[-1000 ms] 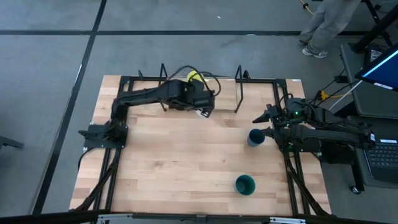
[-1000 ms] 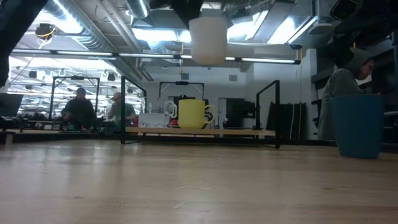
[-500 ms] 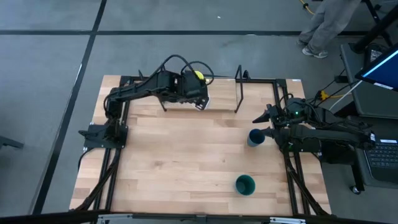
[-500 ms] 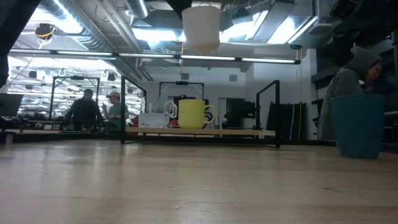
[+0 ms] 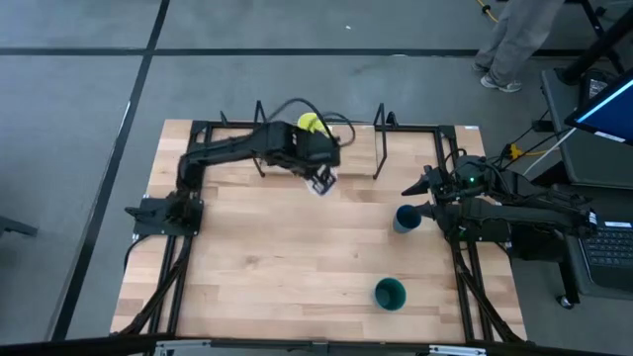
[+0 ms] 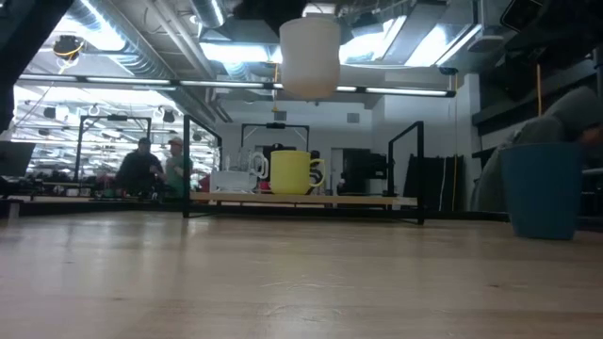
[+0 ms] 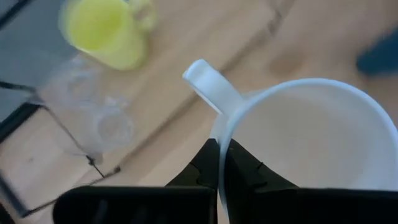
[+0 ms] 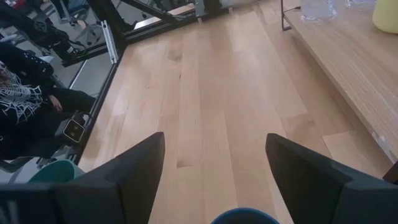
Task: Stack small to large cups/mugs on shelf
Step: Put the white mug on the shelf
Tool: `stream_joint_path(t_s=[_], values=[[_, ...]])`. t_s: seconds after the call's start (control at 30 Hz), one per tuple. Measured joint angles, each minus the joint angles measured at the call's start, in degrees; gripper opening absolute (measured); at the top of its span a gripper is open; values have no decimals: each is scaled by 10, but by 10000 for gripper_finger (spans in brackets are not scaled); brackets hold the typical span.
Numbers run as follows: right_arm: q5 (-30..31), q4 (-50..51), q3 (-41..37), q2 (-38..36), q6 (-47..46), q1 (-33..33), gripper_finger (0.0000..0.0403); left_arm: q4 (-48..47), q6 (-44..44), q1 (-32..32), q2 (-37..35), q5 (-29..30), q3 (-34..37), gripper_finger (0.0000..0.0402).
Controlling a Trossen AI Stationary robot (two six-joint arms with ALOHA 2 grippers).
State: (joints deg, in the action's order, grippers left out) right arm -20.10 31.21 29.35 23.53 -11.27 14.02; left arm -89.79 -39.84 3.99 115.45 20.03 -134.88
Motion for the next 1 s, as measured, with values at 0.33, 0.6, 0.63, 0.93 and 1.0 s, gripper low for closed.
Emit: stream_joint_path(t_s=[0.33,0.6,0.63,0.93,1.0], values=[[0,0,0,1,0,0,282,-2,183,-11,75,-108,0,2],[0,0,0,1,0,0,282,8,280,-16,115,-122,0,2],[0,0,0,1,0,0,282,7,292,-19,119,-123,0,2],[0,0,0,1,0,0,282,3,378,-39,149,-138,-1,2],[0,0,0,1,0,0,282,4,408,-42,154,-138,-1,2]])
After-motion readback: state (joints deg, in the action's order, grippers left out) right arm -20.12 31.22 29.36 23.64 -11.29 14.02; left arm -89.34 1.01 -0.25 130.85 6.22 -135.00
